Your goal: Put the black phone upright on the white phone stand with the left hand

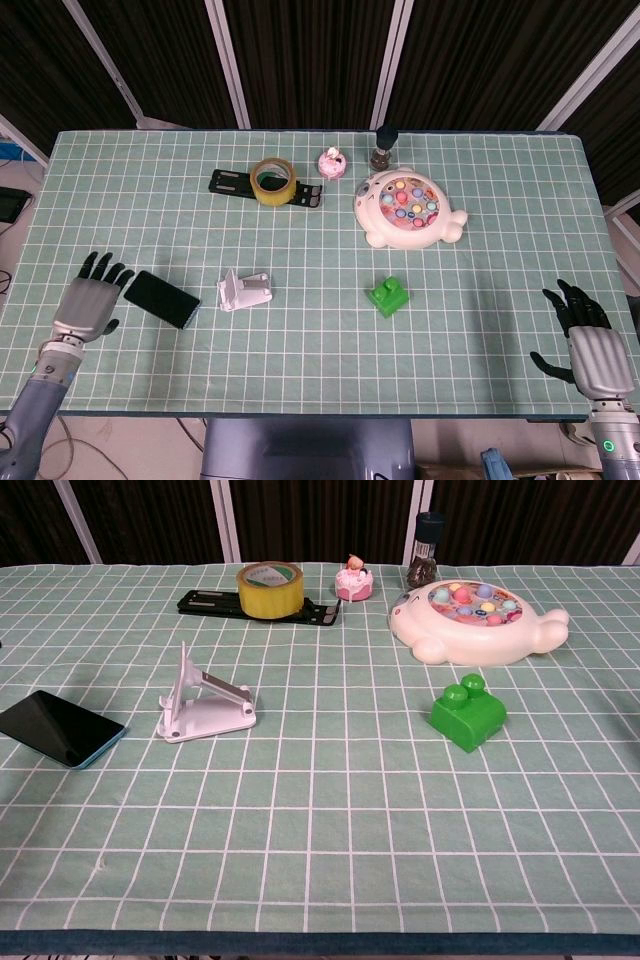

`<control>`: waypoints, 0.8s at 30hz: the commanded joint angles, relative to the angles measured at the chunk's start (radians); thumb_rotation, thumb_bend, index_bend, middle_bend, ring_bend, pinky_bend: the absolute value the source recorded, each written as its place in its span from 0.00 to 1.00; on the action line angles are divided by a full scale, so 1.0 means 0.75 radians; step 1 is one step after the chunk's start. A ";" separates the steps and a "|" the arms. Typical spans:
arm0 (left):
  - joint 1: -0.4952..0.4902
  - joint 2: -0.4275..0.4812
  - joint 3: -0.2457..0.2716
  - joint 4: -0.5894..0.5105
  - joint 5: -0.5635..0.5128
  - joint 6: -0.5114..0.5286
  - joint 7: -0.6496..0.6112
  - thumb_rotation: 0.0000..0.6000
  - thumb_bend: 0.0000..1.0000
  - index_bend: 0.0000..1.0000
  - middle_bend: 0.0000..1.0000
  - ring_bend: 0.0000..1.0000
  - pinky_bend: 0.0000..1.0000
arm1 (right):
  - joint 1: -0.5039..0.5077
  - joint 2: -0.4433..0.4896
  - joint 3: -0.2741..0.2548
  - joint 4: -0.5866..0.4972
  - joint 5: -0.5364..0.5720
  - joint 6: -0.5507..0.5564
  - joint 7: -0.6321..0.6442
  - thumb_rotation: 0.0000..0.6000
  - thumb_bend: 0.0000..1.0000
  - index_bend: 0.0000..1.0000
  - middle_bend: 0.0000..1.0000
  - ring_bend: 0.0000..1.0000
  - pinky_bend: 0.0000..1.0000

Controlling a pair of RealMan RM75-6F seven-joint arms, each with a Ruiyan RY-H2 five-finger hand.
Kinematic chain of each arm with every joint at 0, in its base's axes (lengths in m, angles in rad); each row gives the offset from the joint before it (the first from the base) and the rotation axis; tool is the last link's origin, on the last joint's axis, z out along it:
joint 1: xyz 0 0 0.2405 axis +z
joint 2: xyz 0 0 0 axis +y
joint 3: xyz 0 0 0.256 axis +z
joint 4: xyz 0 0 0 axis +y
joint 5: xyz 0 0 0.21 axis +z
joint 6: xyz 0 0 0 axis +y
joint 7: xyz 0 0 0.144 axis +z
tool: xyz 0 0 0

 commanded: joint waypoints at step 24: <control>-0.185 -0.146 0.036 0.173 -0.178 -0.188 0.003 1.00 0.18 0.18 0.22 0.00 0.00 | 0.002 0.002 0.001 -0.003 0.004 -0.005 0.005 1.00 0.28 0.15 0.00 0.00 0.13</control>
